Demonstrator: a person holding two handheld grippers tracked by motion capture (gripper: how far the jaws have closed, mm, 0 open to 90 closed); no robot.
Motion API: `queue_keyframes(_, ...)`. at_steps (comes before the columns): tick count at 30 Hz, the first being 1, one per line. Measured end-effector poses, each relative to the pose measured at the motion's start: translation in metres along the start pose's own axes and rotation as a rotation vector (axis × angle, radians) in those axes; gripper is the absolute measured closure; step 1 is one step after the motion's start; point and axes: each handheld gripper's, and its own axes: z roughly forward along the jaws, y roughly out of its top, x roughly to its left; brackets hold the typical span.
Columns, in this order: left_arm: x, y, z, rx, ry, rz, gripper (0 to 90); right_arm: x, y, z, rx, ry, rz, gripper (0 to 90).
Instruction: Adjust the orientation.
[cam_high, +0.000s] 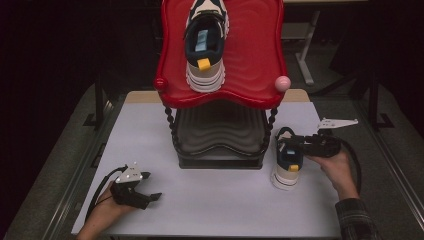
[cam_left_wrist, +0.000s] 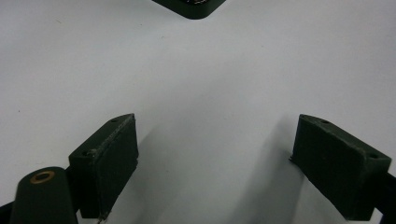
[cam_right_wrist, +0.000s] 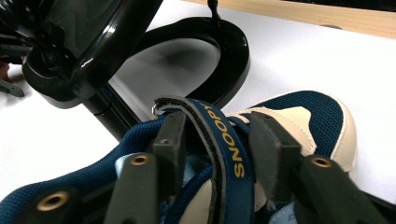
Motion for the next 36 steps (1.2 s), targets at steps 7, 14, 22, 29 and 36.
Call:
queue_keyframes(7, 0.000, 0.000, 0.000, 0.000, 0.000, 0.000, 13.5, 0.000, -0.002, 0.000, -0.018, -0.001, -0.013, 65.2)
queue_keyframes(14, 0.000, 0.000, 0.000, 0.000, 0.000, 0.000, 13.4, -0.002, -0.001, -0.007, -0.050, 0.011, 0.013, 65.6)
queue_keyframes(22, 0.000, 0.000, 0.000, 0.000, 0.000, 0.001, 13.4, 0.004, 0.011, -0.023, -0.100, 0.006, 0.014, 65.6)
queue_keyframes(29, 0.000, 0.000, 0.000, 0.001, 0.001, 0.003, 13.4, 0.012, 0.031, -0.038, -0.149, 0.009, -0.006, 65.7)
queue_keyframes(36, 0.000, 0.000, 0.000, 0.003, 0.002, 0.006, 13.4, 0.024, 0.062, -0.057, -0.180, -0.004, -0.048, 65.8)
